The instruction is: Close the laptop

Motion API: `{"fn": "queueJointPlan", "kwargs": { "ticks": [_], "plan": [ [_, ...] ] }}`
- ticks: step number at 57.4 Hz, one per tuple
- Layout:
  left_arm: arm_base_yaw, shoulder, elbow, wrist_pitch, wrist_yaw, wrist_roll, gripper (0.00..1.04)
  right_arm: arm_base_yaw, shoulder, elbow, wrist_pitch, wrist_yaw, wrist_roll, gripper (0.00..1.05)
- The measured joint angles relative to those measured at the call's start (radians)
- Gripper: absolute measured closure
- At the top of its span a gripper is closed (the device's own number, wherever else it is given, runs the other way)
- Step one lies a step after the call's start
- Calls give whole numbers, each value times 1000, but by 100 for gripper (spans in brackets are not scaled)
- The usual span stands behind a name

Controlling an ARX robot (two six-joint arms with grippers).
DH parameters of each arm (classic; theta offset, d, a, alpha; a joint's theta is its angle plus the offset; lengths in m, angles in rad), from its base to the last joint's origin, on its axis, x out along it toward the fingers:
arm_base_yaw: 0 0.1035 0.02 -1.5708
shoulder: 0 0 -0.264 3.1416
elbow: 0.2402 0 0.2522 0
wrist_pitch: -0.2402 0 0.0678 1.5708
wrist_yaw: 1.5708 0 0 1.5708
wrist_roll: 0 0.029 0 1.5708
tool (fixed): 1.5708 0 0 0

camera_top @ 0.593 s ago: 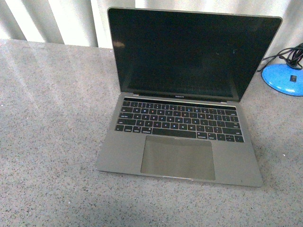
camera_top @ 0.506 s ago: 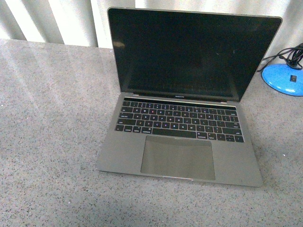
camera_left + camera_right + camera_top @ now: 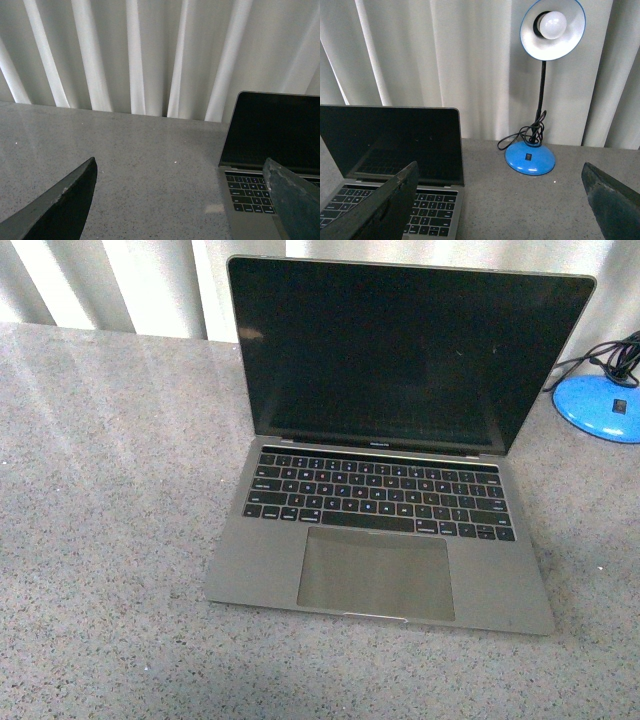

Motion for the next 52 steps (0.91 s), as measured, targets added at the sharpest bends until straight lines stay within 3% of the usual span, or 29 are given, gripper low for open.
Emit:
{"fn": "queueJointPlan", "kwargs": {
  "ticks": [38,40,43,45,52],
  "plan": [
    [0,0,0,0,0,0,7,0,0,0,0,0,0,10],
    [-31,27,19,-65,-111,-36,7,19,31,24,-72,65,14,10],
    [-76,98,51,-186,-265,-119,7,42,212,130,-328,245,28,10],
    [-79,114,51,-212,-273,-145,7,29,293,157,-406,279,28,10],
    [-74,143,57,-200,-259,-185,7,-60,452,174,-408,187,16,10]
  ]
}}
